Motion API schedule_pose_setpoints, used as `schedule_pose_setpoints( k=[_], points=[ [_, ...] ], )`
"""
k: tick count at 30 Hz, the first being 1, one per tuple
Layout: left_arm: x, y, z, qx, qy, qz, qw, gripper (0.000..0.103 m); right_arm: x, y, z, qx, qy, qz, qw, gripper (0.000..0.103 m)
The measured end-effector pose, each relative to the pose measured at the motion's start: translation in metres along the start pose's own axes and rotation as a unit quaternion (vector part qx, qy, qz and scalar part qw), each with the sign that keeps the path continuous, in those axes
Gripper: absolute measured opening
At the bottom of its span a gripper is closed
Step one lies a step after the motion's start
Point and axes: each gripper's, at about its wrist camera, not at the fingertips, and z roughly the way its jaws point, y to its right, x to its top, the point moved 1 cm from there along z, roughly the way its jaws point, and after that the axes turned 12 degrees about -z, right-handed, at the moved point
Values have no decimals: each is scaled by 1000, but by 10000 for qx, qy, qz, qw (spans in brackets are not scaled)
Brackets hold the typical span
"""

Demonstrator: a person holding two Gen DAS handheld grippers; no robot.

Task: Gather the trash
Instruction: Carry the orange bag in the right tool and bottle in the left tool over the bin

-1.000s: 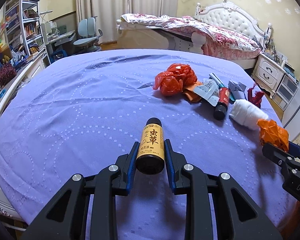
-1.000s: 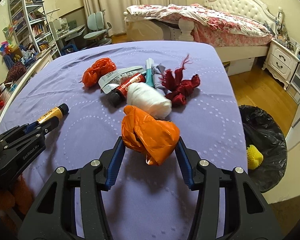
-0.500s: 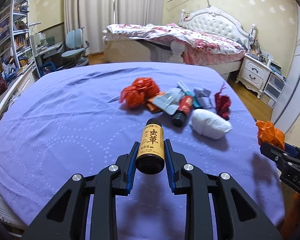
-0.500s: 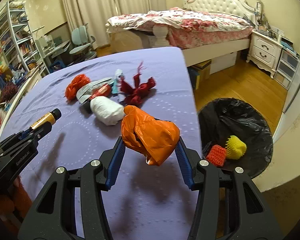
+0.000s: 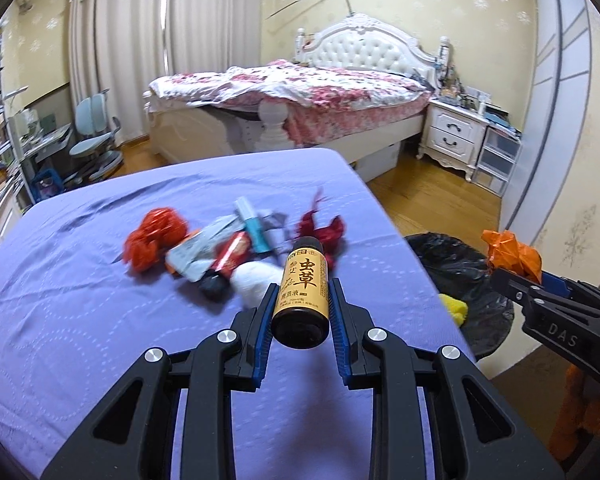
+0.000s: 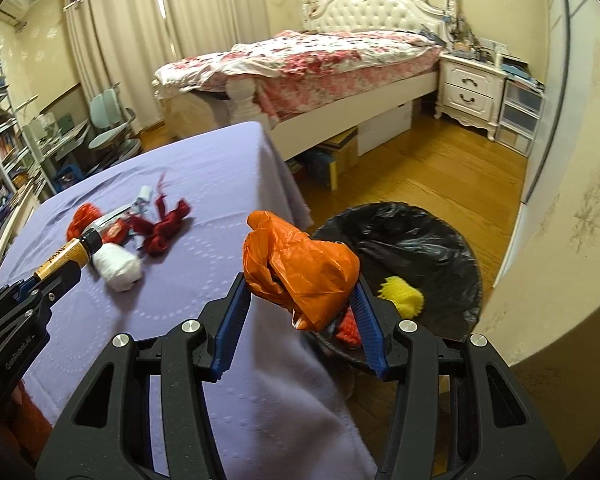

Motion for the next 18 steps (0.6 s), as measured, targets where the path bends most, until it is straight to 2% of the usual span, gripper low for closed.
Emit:
schedule_pose_setpoints(
  k=[9, 18],
  points=[
    [6, 61, 24, -400, -62, 427, 9983, 27, -2, 45, 7, -427, -8, 282, 9987, 50],
    [9, 98, 49, -540, -196, 657, 9962, 27, -4, 78, 16, -598, -47, 485, 9970, 50]
  ],
)
